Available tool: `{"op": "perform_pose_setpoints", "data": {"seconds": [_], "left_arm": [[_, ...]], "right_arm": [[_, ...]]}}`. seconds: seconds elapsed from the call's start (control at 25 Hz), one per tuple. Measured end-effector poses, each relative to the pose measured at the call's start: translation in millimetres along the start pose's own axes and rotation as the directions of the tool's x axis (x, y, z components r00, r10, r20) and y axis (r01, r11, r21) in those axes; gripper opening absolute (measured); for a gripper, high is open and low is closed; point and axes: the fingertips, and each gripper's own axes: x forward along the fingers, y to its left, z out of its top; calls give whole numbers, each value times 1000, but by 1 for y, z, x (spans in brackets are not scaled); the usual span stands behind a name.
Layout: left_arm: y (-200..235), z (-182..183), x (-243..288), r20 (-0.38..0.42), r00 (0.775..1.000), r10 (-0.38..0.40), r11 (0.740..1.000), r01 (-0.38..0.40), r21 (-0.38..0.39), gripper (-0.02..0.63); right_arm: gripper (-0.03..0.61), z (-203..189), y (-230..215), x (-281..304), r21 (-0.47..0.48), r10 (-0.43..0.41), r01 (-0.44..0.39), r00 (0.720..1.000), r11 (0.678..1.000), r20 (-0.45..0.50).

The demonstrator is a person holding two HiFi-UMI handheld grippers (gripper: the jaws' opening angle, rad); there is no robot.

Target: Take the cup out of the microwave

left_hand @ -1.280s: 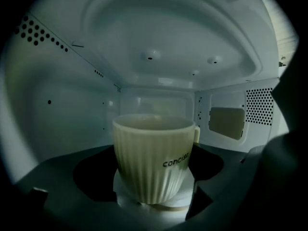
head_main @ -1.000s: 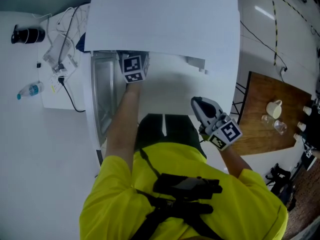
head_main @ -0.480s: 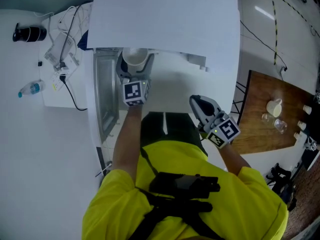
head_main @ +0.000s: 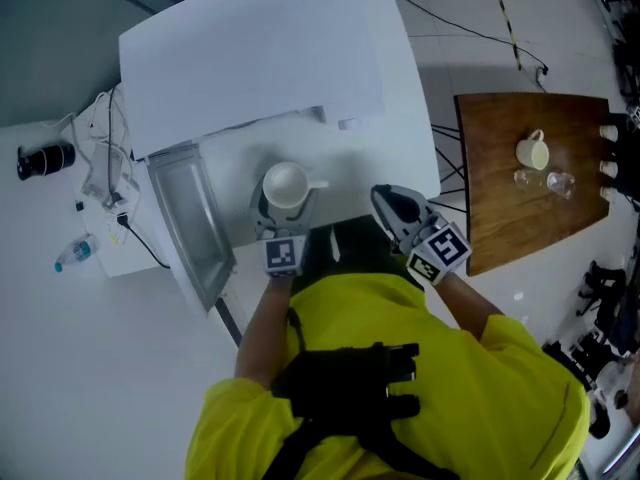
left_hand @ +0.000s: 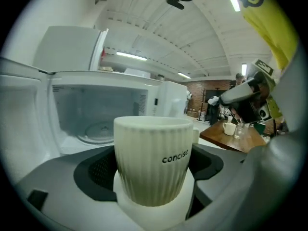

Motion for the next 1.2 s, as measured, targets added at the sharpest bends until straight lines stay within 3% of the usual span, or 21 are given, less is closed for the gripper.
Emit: {"op": "perform_pose_setpoints", "data": {"seconds": [0.16,0.4,0.72,1.2], "left_arm": [[-61,-17,52,-63,986,-156,982,161,94,434],[-141,-24,104,-86,958,-273,954,281,108,434],[-193,-35,141,-94,943,-319,936,329,125,434],[-199,-52,142,-140,939,-312,931,332,151,447]], "right_arm": [[6,-2,-22,-38,14,-84,83,995,996,45],[6,1,-59,-101,21,-206,205,973,979,107],[6,-15,-95,-153,83,-311,303,941,950,132],[6,-13,-97,-145,90,-284,274,950,957,126]]}}
